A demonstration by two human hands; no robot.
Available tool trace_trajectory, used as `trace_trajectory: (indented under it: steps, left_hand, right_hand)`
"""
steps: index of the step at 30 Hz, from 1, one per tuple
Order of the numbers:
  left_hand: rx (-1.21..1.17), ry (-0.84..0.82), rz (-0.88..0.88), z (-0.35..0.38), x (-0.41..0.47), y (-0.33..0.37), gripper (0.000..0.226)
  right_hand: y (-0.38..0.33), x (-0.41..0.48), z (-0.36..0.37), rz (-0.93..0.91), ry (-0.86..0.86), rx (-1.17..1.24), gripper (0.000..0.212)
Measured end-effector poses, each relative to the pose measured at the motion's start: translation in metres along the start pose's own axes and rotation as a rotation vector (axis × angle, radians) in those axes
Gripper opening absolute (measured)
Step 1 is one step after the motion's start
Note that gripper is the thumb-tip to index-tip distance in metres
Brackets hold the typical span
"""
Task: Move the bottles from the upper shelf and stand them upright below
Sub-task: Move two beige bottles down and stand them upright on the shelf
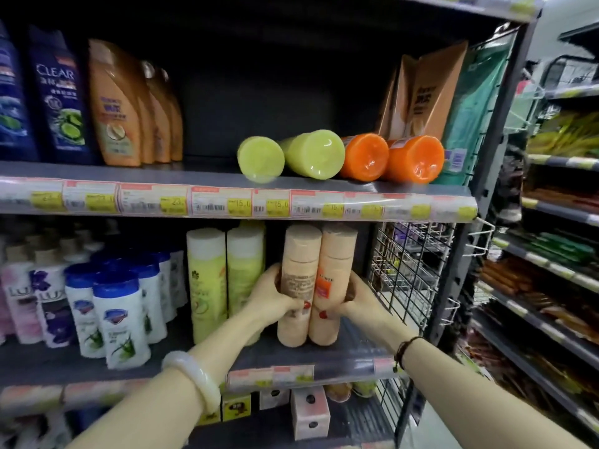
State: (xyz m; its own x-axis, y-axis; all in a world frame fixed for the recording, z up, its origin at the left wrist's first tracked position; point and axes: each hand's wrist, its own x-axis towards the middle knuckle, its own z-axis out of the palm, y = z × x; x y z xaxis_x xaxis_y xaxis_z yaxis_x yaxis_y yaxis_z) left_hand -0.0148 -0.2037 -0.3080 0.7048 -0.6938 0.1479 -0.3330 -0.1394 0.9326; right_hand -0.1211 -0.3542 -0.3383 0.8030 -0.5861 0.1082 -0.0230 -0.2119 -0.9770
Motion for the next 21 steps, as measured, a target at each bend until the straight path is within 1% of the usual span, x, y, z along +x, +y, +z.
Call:
trace_trajectory:
  steps: [2, 5, 12, 17, 21]
  left_hand:
    - [-0.011, 0.03, -0.014, 0.003, 0.003, -0.002, 0.067]
    - [-0.013, 0.051, -0.03, 0.005, 0.006, -0.002, 0.06]
    - [0.023, 0.096, -0.033, 0.01, 0.006, -0.002, 0.062]
    - [0.024, 0.118, -0.054, 0.01, 0.005, -0.001, 0.061]
    - [0.084, 0.145, -0.063, 0.009, 0.005, 0.001, 0.056]
  right_hand:
    - [0.004, 0.007, 0.0, -0.007, -0.021, 0.015, 0.089]
    - [0.006, 0.014, 0.001, -0.014, -0.059, 0.047, 0.077]
    - [0.007, 0.021, -0.001, -0.032, -0.086, 0.051, 0.067]
    - [0.01, 0.025, 0.002, -0.032, -0.107, 0.037, 0.065]
    - [0.009, 0.025, 0.004, -0.023, -0.125, 0.026, 0.068]
